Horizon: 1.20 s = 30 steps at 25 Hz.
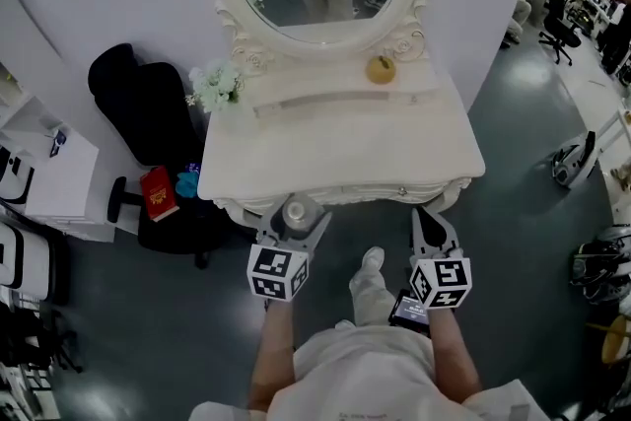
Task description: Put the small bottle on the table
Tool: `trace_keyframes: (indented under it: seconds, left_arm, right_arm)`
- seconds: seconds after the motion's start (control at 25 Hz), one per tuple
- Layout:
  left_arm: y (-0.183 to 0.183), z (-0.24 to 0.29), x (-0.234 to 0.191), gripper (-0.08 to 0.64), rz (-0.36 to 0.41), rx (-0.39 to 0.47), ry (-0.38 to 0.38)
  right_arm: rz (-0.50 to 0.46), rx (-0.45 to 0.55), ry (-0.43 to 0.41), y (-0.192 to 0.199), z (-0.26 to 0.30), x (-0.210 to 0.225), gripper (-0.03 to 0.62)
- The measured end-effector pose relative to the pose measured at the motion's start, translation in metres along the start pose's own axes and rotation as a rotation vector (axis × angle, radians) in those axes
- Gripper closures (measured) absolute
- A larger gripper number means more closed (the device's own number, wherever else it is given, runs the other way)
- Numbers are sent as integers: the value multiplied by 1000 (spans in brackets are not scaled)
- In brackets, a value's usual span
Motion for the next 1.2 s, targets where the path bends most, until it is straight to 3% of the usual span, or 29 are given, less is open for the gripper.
trace_keyframes:
  seconds: [0.48,0.72,0.92,1.2]
  left_arm:
    - [-37,171,-100,213,-46,-36,24]
    - [-43,245,-139,213,-80,-65,-2]
    - [-43,253,-147,213,-81,-55,-21]
    - [-45,256,-151,212,-82,-60,-39]
  right_arm:
    - [5,-59,7,-23,190,61,583]
    - [0,-86,-27,-32,272,93,583]
    - [63,-91,-55,-30,284,98,583]
    - [73,-92,-62,-31,290,102,583]
Point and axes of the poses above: the fingertips, and each gripper's own axes: z forward along the fingers, x to its right, y out of its underside, the point moved 5 cm from there along -z, backward along the fingers, and after that the axes turned 6 degrees about y, right-handed, at the moved point
